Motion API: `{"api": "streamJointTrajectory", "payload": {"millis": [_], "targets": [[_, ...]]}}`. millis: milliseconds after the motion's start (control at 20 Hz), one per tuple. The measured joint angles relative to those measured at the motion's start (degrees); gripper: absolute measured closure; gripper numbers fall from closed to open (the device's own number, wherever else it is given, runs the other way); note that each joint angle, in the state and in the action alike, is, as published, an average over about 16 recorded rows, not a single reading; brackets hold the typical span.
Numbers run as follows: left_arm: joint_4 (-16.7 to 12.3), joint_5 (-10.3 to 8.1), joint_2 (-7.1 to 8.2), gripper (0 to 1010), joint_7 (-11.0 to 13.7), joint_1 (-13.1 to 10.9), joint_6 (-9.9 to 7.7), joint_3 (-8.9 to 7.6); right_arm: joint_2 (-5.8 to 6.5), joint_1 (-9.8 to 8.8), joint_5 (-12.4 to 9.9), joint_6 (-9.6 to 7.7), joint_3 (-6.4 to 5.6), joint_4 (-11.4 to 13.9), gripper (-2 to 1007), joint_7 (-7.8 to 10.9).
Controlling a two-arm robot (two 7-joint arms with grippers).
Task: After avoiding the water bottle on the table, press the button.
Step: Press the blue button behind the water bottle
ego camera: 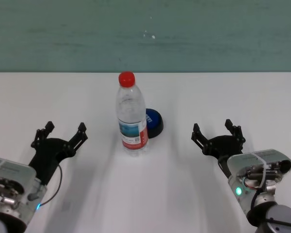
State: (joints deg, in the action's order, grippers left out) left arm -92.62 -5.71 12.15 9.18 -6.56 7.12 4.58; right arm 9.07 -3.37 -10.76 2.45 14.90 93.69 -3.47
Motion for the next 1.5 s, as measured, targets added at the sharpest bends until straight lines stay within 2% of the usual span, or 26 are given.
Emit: {"api": "streamJointTrajectory", "payload": {"millis": [400, 750, 1150, 1500], "targets": [[-1.7, -0.42, 1.22, 0, 2.1, -2.3, 0.89, -1.26, 0.0, 0.0, 0.0, 0.0, 0.0, 0.0, 1, 0.0], [-3.1, -0.95, 2.45, 0, 3.5, -4.3, 1.49, -1.72, 0.0, 0.0, 0.0, 0.0, 0.0, 0.0, 1, 0.0], [-4.3, -1.16, 3.5, 0, 4.5, -6.1, 2.29, -1.3, 0.0, 0.0, 0.0, 0.0, 0.0, 0.0, 1, 0.0], [-4.8, -0.67, 3.75, 0, 4.7, -6.6, 3.03, -0.38, 0.0, 0.0, 0.0, 0.0, 0.0, 0.0, 1, 0.0]]}}
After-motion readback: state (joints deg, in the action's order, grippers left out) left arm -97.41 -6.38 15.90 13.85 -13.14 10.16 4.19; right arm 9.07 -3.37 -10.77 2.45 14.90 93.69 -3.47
